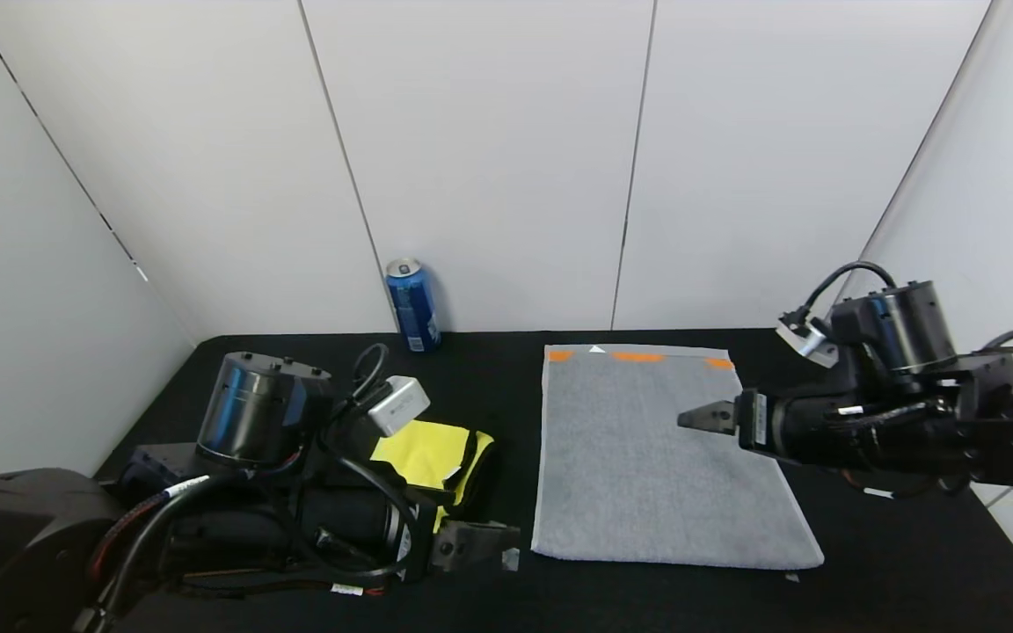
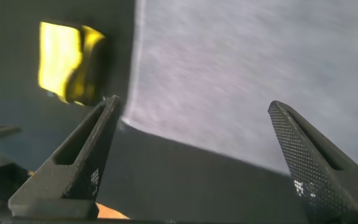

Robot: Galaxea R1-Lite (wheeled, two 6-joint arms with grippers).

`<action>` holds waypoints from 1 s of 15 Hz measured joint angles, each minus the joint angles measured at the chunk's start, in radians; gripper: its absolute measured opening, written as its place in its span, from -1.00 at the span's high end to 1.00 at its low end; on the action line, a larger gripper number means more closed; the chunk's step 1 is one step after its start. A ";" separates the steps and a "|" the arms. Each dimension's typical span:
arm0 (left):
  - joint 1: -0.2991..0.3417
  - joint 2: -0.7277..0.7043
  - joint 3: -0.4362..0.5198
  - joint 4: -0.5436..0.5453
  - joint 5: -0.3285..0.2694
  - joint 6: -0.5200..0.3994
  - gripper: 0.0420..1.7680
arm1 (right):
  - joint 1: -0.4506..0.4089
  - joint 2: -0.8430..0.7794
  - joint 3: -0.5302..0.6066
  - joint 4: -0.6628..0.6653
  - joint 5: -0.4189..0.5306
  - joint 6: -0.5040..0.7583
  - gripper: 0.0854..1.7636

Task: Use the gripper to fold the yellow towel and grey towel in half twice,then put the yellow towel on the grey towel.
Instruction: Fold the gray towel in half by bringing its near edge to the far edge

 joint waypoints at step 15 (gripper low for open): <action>-0.092 0.292 -0.020 -0.190 0.011 0.006 -0.94 | -0.286 -0.063 0.274 -0.010 0.138 -0.217 -0.94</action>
